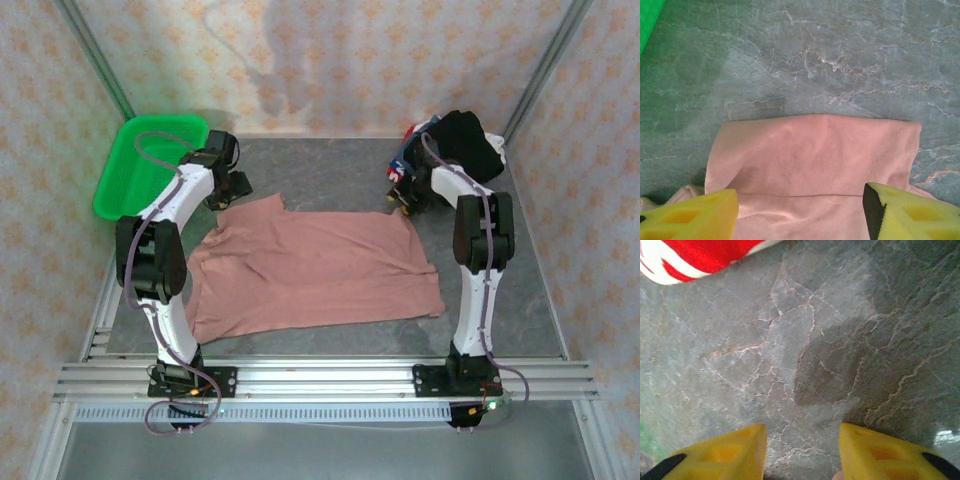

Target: Fold and stack the t-shirts

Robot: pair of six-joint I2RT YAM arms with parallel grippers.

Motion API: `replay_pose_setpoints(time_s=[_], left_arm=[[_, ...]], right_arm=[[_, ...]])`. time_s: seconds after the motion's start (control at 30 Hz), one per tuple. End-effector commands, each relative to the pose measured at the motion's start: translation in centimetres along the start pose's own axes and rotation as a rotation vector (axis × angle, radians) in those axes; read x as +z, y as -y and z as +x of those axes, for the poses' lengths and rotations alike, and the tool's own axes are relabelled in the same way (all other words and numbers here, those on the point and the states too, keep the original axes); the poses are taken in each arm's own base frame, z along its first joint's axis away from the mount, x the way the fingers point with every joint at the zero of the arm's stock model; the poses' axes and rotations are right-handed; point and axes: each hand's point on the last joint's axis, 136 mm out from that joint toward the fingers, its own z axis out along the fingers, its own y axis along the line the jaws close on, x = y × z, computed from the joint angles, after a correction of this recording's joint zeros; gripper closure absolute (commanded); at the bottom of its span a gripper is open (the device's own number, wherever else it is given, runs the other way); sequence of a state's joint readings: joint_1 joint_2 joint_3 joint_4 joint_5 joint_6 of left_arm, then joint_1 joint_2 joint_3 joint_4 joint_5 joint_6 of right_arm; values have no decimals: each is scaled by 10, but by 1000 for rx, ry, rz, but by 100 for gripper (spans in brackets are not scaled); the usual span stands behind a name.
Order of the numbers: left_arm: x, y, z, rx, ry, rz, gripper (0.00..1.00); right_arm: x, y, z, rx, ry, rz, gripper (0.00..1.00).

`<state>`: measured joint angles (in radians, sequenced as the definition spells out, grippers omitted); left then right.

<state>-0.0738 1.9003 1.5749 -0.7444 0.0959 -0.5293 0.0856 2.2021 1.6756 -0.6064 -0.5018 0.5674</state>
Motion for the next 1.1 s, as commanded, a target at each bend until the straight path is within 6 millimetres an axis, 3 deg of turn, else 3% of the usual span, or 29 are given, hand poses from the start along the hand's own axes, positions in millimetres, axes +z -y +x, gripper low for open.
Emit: replay_pose_setpoints(time_s=[0.0, 0.17, 0.3, 0.47, 0.6, 0.9, 1.07], left_arm=[[-9, -16, 2, 4, 2, -33, 33], [-10, -25, 2, -9, 6, -46, 33], [-14, -29, -3, -13, 17, -50, 33], [-15, -32, -5, -13, 21, -57, 33], [-13, -34, -5, -9, 18, -61, 33], [-3, -32, -4, 6, 1, -64, 33], [-6, -16, -20, 77, 35, -6, 33]], right_arm=[[9, 18, 13, -5, -68, 65, 64], [6, 27, 17, -11, -83, 113, 84], [-10, 21, 1, -17, -11, 111, 100], [-48, 10, -25, -78, 113, 168, 100], [-65, 9, -36, -158, 163, 255, 100], [-57, 14, -37, -247, 175, 382, 100], [-52, 16, -38, -254, 181, 399, 100]])
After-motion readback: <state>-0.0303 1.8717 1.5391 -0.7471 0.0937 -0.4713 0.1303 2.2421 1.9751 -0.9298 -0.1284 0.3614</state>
